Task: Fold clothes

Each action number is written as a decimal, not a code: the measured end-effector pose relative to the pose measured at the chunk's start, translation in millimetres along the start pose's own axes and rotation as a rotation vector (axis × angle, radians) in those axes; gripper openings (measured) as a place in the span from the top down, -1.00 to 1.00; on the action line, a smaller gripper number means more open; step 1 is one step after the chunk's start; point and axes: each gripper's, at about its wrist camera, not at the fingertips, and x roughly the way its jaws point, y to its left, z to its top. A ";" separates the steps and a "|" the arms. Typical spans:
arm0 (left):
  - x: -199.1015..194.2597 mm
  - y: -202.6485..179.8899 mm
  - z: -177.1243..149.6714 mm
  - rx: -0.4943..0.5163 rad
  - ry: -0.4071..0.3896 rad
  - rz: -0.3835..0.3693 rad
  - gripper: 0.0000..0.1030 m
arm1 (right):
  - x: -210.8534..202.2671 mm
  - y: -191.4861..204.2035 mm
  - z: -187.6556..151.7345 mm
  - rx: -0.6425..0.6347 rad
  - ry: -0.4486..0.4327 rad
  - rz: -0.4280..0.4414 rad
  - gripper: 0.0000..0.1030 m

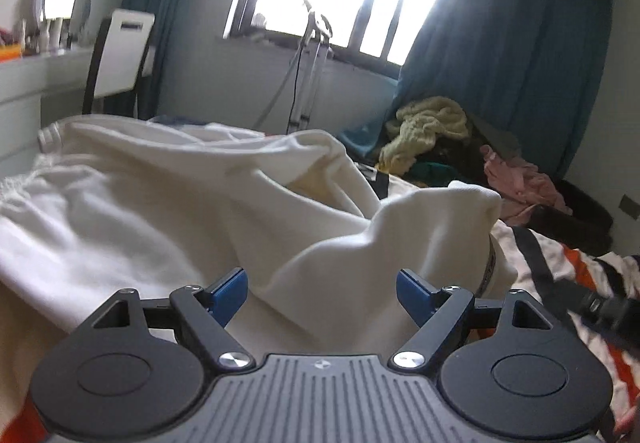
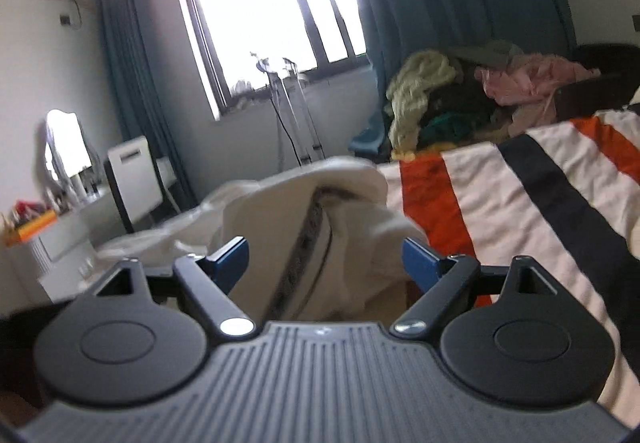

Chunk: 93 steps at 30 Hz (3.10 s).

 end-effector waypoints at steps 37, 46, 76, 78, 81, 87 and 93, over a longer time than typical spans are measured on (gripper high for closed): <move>65.4 49.1 0.4 -0.144 0.077 -0.014 -0.70 | 182.6 -44.7 87.5 0.399 0.226 -0.021 0.82; 51.0 53.6 2.0 -0.153 0.035 -0.036 -0.71 | 62.7 -34.6 161.9 0.056 -0.145 0.016 0.83; 6.4 267.2 -17.2 -1.035 0.109 0.151 -0.53 | 51.6 -272.6 19.5 0.993 0.308 -0.108 -0.28; 15.3 267.0 -12.6 -1.014 0.074 0.174 -0.28 | 62.4 -286.8 18.0 0.995 0.238 -0.117 -0.27; 30.4 273.4 -11.4 -1.021 0.061 0.182 -0.15 | 81.2 -299.9 13.4 0.992 0.179 -0.096 -0.26; 38.0 271.2 -12.8 -1.002 0.014 0.204 0.60 | 115.8 -311.6 16.9 0.896 0.173 -0.079 0.07; 10.7 252.6 1.1 -0.886 -0.176 0.184 0.83 | 68.1 -304.2 47.1 0.734 -0.060 -0.285 0.90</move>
